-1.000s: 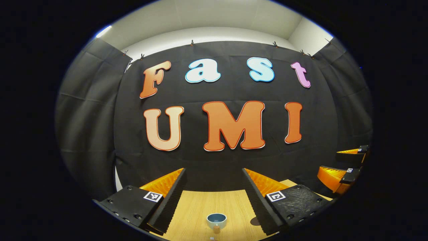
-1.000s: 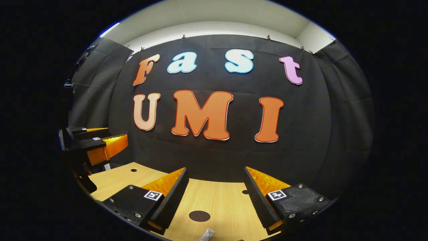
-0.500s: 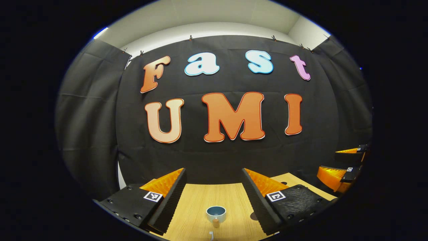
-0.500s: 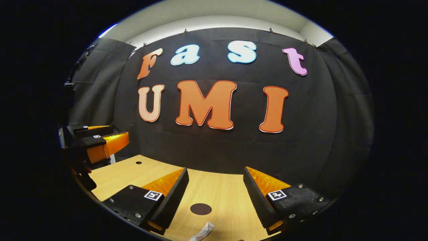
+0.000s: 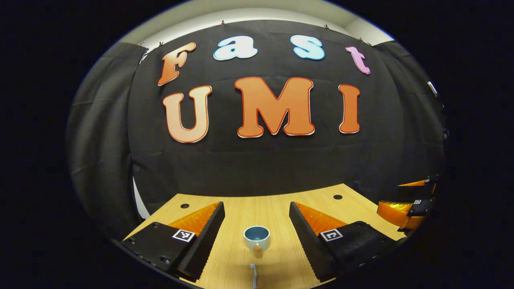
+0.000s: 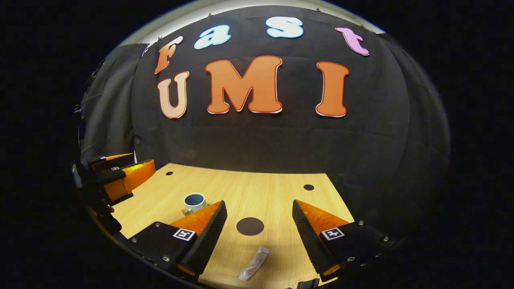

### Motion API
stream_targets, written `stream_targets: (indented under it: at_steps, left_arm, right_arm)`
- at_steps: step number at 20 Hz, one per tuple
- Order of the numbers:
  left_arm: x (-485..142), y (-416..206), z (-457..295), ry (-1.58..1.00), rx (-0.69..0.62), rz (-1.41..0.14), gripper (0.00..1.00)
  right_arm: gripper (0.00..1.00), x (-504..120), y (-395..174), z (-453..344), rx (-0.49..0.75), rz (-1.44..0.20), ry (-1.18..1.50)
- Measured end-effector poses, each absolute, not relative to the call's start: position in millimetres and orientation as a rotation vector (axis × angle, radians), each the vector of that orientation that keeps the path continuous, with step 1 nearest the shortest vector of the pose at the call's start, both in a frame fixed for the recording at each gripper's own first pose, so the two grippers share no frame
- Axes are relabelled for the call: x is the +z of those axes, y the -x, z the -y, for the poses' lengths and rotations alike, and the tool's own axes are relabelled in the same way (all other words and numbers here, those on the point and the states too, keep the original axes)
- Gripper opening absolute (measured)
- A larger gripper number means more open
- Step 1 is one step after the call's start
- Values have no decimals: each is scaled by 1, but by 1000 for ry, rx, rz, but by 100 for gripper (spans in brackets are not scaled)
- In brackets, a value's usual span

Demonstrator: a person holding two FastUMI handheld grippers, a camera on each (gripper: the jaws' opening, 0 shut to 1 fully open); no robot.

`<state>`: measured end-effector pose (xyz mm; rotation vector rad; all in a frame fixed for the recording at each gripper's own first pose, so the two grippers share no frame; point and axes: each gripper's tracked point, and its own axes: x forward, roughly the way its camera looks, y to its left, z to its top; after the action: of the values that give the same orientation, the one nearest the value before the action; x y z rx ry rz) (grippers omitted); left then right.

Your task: Put the toothbrush and toothpaste on the desktop into the cup, then pick up the cup and place it on the coaster on the desktop.

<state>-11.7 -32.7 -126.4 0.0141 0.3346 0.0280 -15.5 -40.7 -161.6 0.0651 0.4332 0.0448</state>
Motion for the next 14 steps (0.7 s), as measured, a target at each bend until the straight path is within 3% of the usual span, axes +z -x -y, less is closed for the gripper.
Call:
stream_targets:
  at_steps: [14]
  left_arm:
    - [-245, 24, 8, 27, 27, -654, 97]
  right_arm:
    - [92, -292, 47, 19, 41, -885, -68]
